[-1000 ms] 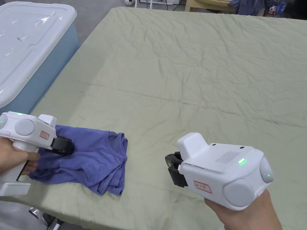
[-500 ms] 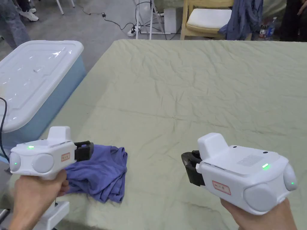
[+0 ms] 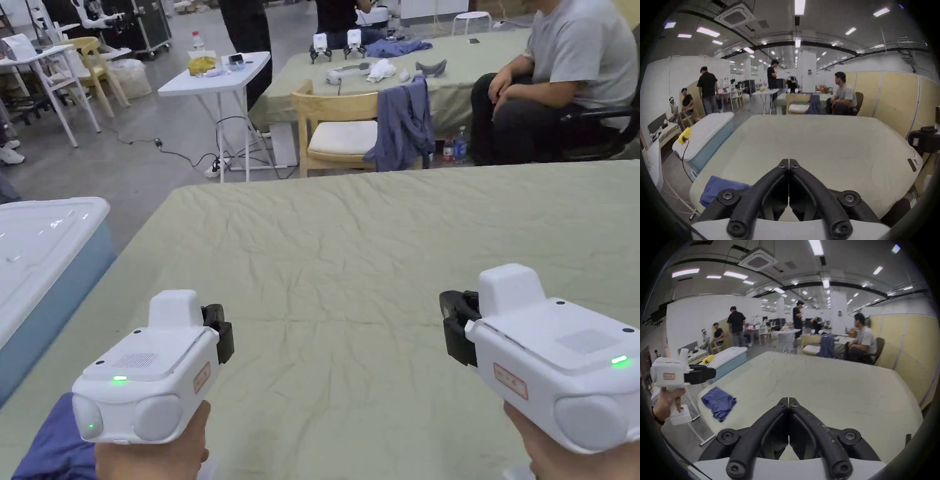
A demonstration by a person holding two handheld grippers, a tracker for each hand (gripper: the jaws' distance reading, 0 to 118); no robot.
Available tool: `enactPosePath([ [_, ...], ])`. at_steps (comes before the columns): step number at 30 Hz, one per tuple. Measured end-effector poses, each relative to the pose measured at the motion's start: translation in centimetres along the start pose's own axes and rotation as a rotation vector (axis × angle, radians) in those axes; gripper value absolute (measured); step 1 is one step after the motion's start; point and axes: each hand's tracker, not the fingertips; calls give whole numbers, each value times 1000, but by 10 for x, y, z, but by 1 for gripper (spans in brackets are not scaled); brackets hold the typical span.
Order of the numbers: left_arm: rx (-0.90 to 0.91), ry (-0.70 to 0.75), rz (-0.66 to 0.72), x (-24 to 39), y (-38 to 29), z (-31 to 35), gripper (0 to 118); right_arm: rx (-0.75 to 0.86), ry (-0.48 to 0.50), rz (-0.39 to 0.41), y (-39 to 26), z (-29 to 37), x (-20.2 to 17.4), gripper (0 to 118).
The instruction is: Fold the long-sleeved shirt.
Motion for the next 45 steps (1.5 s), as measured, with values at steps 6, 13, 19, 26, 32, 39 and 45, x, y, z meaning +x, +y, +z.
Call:
enactPosePath([
  [6,73,-53,-27,61,44,3,0,104,-194,-27,22,37,60,0],
  [13,128,-40,-47,97,78,3,0,143,-327,-43,46,56,111,0],
  [19,152,-30,-62,110,90,13,1,157,-344,-47,55,66,126,1],
  [26,108,-61,66,100,102,7,116,151,-379,-79,62,58,132,118],
  [32,139,9,21,91,103,8,118,170,-326,-85,65,60,134,118],
  [39,139,26,10,78,103,11,118,187,-311,-93,70,61,132,118],
  [45,141,20,10,77,107,16,118,183,-316,-89,72,61,133,118],
])
